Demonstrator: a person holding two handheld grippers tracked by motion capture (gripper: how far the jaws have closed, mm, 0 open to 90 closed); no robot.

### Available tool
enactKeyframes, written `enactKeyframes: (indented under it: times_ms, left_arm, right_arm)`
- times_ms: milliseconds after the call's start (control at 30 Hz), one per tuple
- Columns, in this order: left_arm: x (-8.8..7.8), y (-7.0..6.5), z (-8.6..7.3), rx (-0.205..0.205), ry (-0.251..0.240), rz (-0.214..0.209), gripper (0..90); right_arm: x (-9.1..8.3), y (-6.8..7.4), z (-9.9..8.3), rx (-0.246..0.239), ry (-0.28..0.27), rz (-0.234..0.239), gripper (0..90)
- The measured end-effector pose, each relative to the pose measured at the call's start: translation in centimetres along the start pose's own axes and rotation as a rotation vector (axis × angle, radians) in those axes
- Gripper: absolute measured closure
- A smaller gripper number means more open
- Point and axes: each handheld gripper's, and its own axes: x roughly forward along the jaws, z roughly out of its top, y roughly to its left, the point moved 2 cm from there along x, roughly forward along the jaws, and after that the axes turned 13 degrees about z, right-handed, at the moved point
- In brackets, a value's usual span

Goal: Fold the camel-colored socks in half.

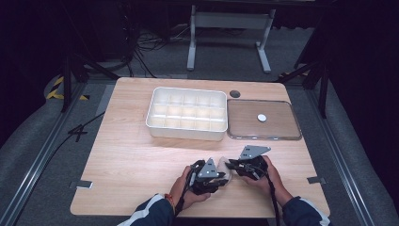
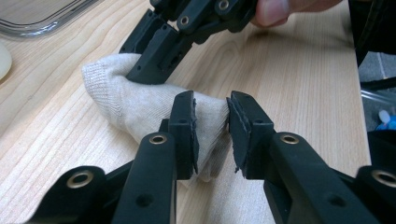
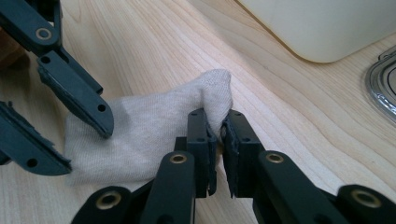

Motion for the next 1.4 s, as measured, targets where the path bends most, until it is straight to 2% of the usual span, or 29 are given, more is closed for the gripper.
enactKeyframes:
  times_ms: [233,300,333,367,433,467,533,633,700,733,767,800,867,933,1100,1267,1333,1400]
  left_arm:
    - [0.2,0.0,-0.2,-0.003,-0.008,0.011,73.9]
    - [0.3,0.1,-0.3,0.004,-0.01,0.01,74.6]
    - [0.3,0.1,-0.3,-0.008,-0.014,0.007,75.0]
    - [0.3,0.1,-0.3,-0.01,-0.007,0.007,75.1]
    - [0.3,0.2,-0.3,-0.014,0.001,0.002,75.4]
    - [0.3,0.2,-0.4,-0.014,0.001,0.002,75.6]
    - [0.3,0.2,-0.4,-0.023,-0.008,-0.002,75.8]
    - [0.4,0.3,-0.4,-0.018,-0.006,-0.007,76.1]
    - [0.4,0.2,-0.4,-0.022,-0.008,-0.004,76.3]
    - [0.4,0.2,-0.4,-0.022,-0.008,-0.004,76.5]
    - [0.4,0.3,-0.4,-0.016,-0.007,-0.002,76.7]
    - [0.4,0.3,-0.4,-0.016,-0.007,-0.002,76.9]
    - [0.4,0.3,-0.4,-0.022,-0.006,0.0,77.0]
    - [0.4,0.3,-0.4,-0.007,-0.007,0.0,77.0]
    - [0.4,0.3,-0.4,-0.008,-0.008,0.0,77.0]
    - [0.4,0.3,-0.4,-0.012,-0.007,-0.001,77.1]
    - [0.4,0.3,-0.4,-0.021,-0.006,-0.002,77.3]
    - [0.4,0.3,-0.4,-0.019,-0.003,0.001,77.3]
  right_arm:
    - [-0.2,0.0,0.0,0.003,0.02,-0.035,80.7]
    - [-0.5,-0.2,0.1,0.004,0.029,-0.065,84.0]
    - [-0.7,-0.3,0.1,0.008,0.033,-0.091,84.4]
    - [-1.1,-0.6,0.1,0.024,0.018,-0.106,84.4]
    - [-1.8,-0.6,0.5,0.053,-0.057,-0.089,83.8]
    - [-2.0,-0.4,0.9,0.045,-0.074,-0.09,83.2]
    - [-2.0,0.5,1.9,-0.006,-0.125,-0.057,82.0]
    - [-0.9,1.6,2.9,-0.077,-0.117,-0.029,80.6]
    - [0.4,1.7,2.9,-0.073,-0.074,-0.012,81.2]
    - [0.4,1.7,2.9,-0.073,-0.074,-0.012,81.2]
    - [1.1,1.3,2.5,-0.058,-0.045,-0.019,81.7]
    - [1.1,1.3,2.5,-0.058,-0.045,-0.019,81.7]
    - [1.3,0.7,2.2,-0.027,-0.041,-0.018,83.2]
    - [1.3,0.4,2.0,-0.02,-0.019,-0.05,83.4]
    - [1.1,0.0,1.6,0.01,-0.019,-0.055,83.7]
    - [0.5,-0.6,1.2,0.035,0.008,-0.093,84.2]
    - [0.1,-1.1,0.8,0.062,0.012,-0.114,84.9]
    - [-0.6,-1.4,0.7,0.085,-0.016,-0.109,82.4]
